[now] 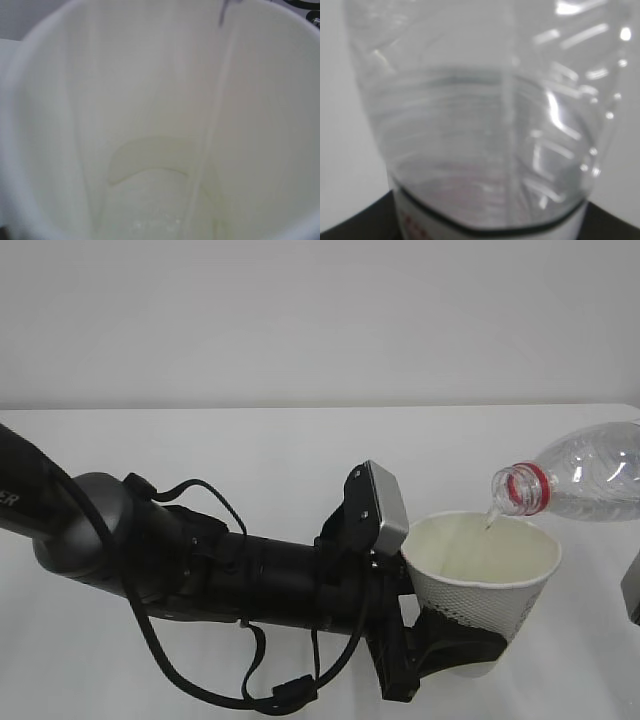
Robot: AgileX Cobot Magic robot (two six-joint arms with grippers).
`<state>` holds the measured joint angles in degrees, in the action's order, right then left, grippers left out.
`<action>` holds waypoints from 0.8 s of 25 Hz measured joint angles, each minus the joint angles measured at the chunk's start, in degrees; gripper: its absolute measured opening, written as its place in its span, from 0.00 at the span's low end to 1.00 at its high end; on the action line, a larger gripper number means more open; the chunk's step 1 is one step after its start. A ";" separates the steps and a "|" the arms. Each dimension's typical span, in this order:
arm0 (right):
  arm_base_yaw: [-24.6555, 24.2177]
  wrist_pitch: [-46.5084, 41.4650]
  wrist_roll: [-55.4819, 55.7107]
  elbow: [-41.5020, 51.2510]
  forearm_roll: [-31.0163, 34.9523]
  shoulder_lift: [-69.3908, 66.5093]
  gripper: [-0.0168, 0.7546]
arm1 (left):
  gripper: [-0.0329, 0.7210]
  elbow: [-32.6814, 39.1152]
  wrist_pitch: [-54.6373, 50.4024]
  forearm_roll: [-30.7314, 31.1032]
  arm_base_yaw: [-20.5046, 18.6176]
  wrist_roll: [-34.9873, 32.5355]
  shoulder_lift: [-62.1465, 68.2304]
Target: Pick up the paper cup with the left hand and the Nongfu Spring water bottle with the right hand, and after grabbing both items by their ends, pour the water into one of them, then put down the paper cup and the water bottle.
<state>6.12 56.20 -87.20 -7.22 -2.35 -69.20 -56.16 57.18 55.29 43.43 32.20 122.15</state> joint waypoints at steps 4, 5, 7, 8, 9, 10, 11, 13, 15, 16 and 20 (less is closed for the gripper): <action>0.00 0.00 -0.26 0.00 0.00 0.00 0.53 | 0.68 0.00 -0.10 0.00 0.00 0.00 0.00; 0.00 0.00 -0.30 0.00 0.00 0.00 0.53 | 0.68 0.00 -0.10 0.00 0.00 0.00 0.00; 0.00 0.04 -0.40 0.00 0.00 0.00 0.53 | 0.68 0.00 -0.10 0.00 0.00 0.00 0.00; 0.00 0.04 -0.40 0.00 0.00 0.00 0.53 | 0.68 0.00 -0.10 0.00 0.00 0.00 0.00; 0.00 0.04 -0.44 0.00 0.00 0.00 0.53 | 0.68 0.00 -0.10 0.00 0.00 0.00 0.00; 0.00 0.04 -0.53 0.00 0.00 0.00 0.53 | 0.68 0.00 -0.10 0.00 0.00 0.00 0.00; 0.00 0.04 -0.53 0.00 0.00 0.00 0.53 | 0.68 0.00 -0.10 0.00 0.00 0.00 0.00; 0.00 0.04 -0.76 0.00 0.00 0.00 0.53 | 0.68 0.00 -0.10 0.00 0.00 0.00 0.00; 0.00 0.04 -0.89 0.00 0.00 0.00 0.53 | 0.68 0.00 -0.10 0.00 0.00 0.00 0.00; 0.00 0.04 -0.89 0.00 0.00 0.00 0.53 | 0.68 0.00 -0.10 0.00 0.00 0.00 0.00; 0.00 0.04 -1.03 0.00 0.00 0.00 0.53 | 0.68 0.00 -0.18 0.04 0.00 0.00 0.00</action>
<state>6.12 56.24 -88.22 -7.22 -2.35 -69.20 -56.16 57.00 55.33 43.43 32.20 122.15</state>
